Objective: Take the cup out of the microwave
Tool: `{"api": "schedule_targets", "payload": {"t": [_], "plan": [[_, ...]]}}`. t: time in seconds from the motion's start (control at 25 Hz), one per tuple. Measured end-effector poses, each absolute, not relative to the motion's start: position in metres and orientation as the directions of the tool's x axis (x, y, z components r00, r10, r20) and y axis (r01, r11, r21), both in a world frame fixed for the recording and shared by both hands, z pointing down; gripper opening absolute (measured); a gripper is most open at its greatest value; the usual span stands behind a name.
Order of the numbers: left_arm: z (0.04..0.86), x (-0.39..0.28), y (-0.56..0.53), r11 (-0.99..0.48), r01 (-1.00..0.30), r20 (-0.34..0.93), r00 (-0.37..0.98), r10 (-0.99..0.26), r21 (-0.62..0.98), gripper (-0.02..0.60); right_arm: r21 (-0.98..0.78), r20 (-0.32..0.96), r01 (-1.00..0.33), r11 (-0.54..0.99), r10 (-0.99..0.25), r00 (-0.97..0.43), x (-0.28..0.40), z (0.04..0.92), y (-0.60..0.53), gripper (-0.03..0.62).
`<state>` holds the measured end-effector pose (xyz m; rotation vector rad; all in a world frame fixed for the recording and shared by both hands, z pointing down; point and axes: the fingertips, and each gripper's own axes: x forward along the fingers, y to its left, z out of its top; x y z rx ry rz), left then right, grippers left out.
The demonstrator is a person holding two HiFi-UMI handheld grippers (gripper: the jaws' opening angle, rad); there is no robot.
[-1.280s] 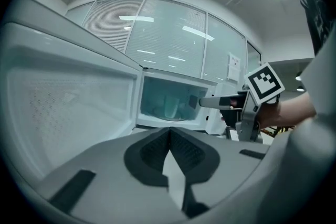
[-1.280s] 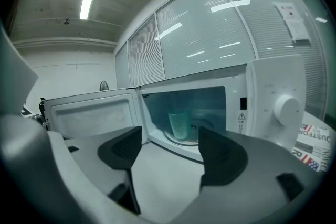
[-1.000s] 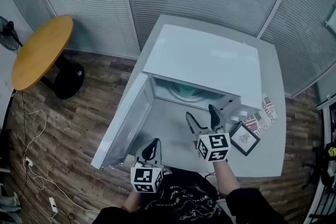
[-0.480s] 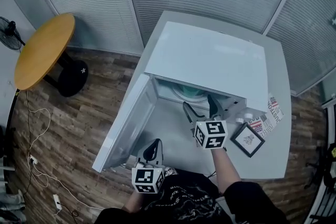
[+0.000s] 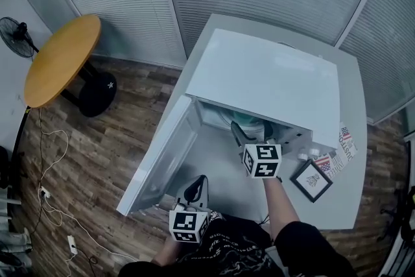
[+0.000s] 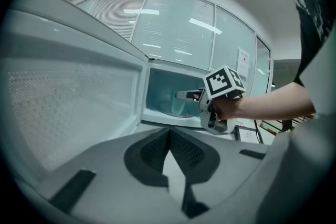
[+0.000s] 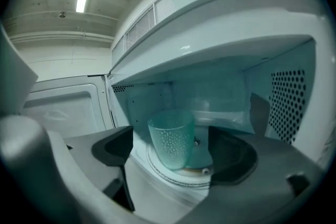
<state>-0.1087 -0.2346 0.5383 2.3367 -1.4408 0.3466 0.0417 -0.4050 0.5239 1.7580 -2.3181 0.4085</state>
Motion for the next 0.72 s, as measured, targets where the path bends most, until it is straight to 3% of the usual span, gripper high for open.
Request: {"api": "schedule_targets", "payload": {"t": [0.72], "plan": [[0.541,-0.111,-0.228,-0.399,-0.903,0.436,0.426,-0.793,0.158,0.006,-0.03,0.348,-0.954,0.299,-0.891,-0.29,0.033,0.54,-0.443,0.419]]}}
